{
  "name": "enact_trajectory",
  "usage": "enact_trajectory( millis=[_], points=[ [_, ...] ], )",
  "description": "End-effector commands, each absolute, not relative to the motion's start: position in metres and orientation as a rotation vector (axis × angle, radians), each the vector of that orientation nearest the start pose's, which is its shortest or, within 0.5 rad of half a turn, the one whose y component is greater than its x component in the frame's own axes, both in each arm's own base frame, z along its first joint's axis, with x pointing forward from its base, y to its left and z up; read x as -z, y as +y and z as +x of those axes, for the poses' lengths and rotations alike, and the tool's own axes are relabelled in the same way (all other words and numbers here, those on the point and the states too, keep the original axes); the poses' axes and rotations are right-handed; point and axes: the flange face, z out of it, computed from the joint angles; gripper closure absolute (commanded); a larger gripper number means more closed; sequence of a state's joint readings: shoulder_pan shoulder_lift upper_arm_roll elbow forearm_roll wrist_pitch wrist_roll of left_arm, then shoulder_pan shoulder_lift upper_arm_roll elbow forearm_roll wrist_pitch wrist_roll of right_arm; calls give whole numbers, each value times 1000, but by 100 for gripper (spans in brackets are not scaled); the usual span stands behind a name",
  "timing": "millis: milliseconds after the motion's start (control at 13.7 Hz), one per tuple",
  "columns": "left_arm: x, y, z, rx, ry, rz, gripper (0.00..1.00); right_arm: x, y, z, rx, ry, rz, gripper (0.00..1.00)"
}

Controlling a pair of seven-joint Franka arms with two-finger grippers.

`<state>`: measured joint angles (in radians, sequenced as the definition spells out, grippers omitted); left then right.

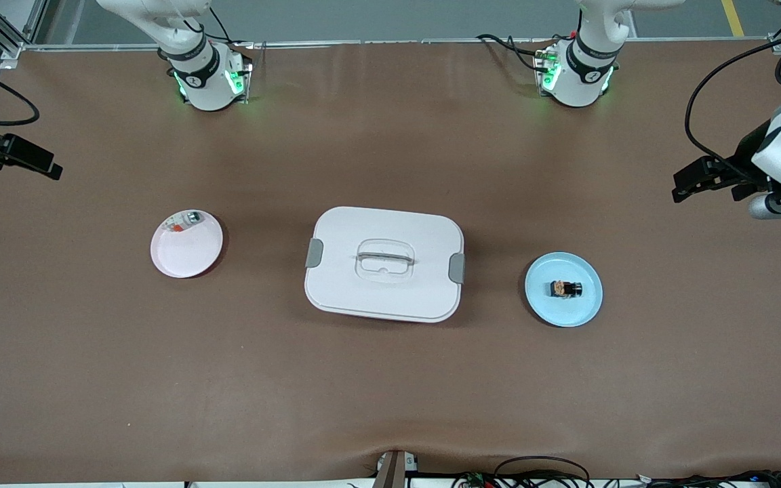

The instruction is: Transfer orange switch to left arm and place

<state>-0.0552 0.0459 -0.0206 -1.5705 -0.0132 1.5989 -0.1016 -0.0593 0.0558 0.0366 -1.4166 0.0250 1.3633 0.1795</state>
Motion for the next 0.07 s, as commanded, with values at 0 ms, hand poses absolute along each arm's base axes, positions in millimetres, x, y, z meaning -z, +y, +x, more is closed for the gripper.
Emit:
enact_trajectory(
  millis=[0],
  points=[
    [-606,-43,570,-22,-15,-3144,0,-649,-9,540,-178,322,-3091,0]
  ],
)
